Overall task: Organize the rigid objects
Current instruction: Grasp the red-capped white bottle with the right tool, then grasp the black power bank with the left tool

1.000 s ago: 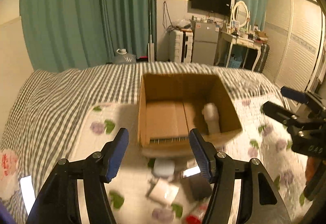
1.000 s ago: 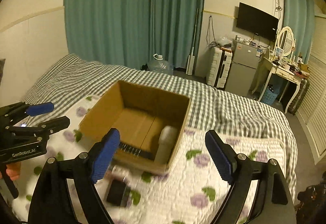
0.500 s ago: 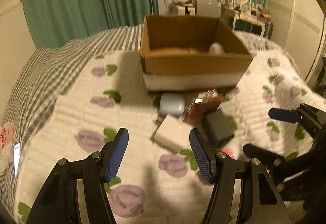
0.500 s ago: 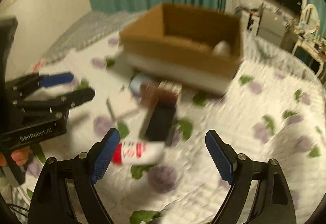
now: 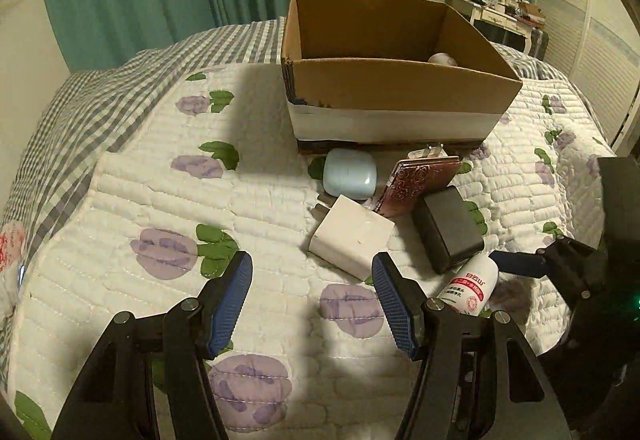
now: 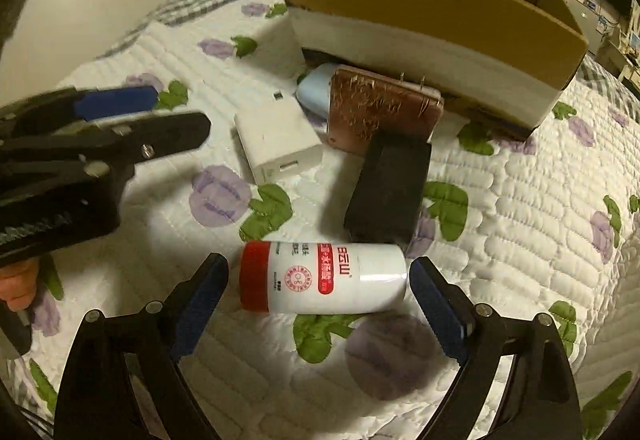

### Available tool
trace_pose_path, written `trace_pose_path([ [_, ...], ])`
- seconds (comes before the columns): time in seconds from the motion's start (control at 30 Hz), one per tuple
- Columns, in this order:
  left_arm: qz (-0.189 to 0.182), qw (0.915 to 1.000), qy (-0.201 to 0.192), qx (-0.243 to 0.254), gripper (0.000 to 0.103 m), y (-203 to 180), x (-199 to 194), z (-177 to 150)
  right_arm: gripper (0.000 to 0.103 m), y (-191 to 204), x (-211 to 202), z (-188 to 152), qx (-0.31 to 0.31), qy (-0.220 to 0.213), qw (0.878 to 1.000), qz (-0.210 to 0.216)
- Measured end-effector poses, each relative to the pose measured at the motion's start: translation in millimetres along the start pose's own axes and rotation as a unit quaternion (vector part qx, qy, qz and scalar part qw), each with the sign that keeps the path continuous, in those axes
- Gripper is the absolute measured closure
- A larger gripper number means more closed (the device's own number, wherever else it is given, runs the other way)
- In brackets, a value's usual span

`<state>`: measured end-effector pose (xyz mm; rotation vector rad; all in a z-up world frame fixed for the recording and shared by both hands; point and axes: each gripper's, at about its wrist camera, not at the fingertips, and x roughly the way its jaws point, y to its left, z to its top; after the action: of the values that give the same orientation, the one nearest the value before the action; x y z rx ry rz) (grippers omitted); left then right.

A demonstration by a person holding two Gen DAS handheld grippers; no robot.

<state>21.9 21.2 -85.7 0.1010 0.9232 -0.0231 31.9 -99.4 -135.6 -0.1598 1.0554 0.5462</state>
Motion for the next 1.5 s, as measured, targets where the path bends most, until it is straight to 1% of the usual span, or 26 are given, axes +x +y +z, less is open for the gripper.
trace_pose_path([
  [0.07,0.003,1.0,0.0,-0.001,0.038,0.4,0.0,-0.1,0.018,-0.7,0.6,0.1,0.002,-0.001,1.0,0.002],
  [0.1,0.004,1.0,0.0,-0.002,0.038,0.6,0.1,0.3,0.026,-1.8,-0.7,-0.7,0.005,-0.003,1.0,0.001],
  [0.17,0.005,1.0,0.0,-0.004,0.038,0.4,-0.2,1.2,0.026,-5.0,-4.6,-2.6,0.011,-0.008,1.0,0.006],
  [0.23,0.01,0.9999,0.0,-0.005,0.038,-0.2,-0.5,2.5,0.026,-8.9,-17.7,-5.8,0.012,-0.018,1.0,0.007],
  [0.33,0.019,0.9998,0.0,-0.005,0.038,-1.9,-2.2,4.7,0.026,-14.3,-44.8,-4.5,0.009,-0.043,0.999,-0.007],
  [0.43,0.026,0.9996,-0.002,-0.002,0.038,-7.6,-4.2,8.3,0.026,-29.7,-78.3,3.1,0.009,-0.08,0.996,-0.038],
  [0.47,0.025,0.9997,-0.003,-0.003,0.038,-10.8,-4.5,10.1,0.026,-33.8,-84.0,6.3,0.01,-0.085,0.995,-0.047],
  [0.5,0.022,0.9998,-0.002,-0.003,0.038,-15.5,-4.3,12.1,0.026,-43.6,-94.5,9.5,0.01,-0.095,0.993,-0.066],
  [0.6,0.011,0.9999,0.001,0.0,0.038,-33.5,0.5,18.6,0.026,-67.1,-109.9,20.4,0.009,-0.105,0.988,-0.115],
  [0.67,0.004,1.0,0.002,0.004,0.038,-45.4,5.3,22.4,0.026,-82.2,-116.4,23.9,0.018,-0.113,0.985,-0.128],
  [0.77,-0.014,0.9997,0.008,0.017,0.038,-67.7,16.0,26.3,0.026,-107.1,-122.8,23.5,0.05,-0.123,0.983,-0.125],
  [0.83,-0.021,0.9994,0.014,0.023,0.038,-79.6,22.9,27.2,0.026,-118.0,-119.4,19.9,0.069,-0.121,0.983,-0.119],
  [0.93,-0.037,0.9988,0.023,0.022,0.038,-93.8,32.2,28.2,0.026,-126.7,-113.4,14.8,0.082,-0.11,0.984,-0.109],
  [1.03,-0.048,0.998,0.036,0.02,0.038,-106.1,45.7,28.7,0.026,-130.3,-112.6,13.8,0.087,-0.113,0.984,-0.102],
  [1.13,-0.048,0.9976,0.045,0.022,0.038,-115.0,59.7,27.1,0.026,-132.2,-112.3,12.2,0.09,-0.115,0.984,-0.098],
  [1.2,-0.036,0.998,0.046,0.025,0.038,-118.2,66.5,25.2,0.026,-134.5,-110.0,11.3,0.093,-0.111,0.985,-0.097],
  [1.23,-0.035,0.9979,0.048,0.025,0.04,-118.4,68.9,24.3,0.026,-134.8,-108.6,11.0,0.094,-0.109,0.985,-0.098],
  [1.3,-0.04,0.9977,0.051,0.021,0.041,-116.8,72.4,22.6,0.026,-134.8,-107.0,10.5,0.095,-0.105,0.985,-0.1],
  [1.33,-0.043,0.9976,0.051,0.017,0.045,-116.1,73.7,22.6,0.026,-135.0,-106.6,10.3,0.094,-0.105,0.985,-0.101],
  [1.4,-0.03,0.9982,0.05,0.013,0.056,-113.3,74.1,21.4,0.026,-134.6,-106.3,10.2,0.092,-0.106,0.985,-0.102],
  [1.5,-0.042,0.9978,0.052,0.0,0.058,-107.0,72.2,21.1,0.026,-132.6,-105.9,8.7,0.088,-0.107,0.984,-0.108],
])
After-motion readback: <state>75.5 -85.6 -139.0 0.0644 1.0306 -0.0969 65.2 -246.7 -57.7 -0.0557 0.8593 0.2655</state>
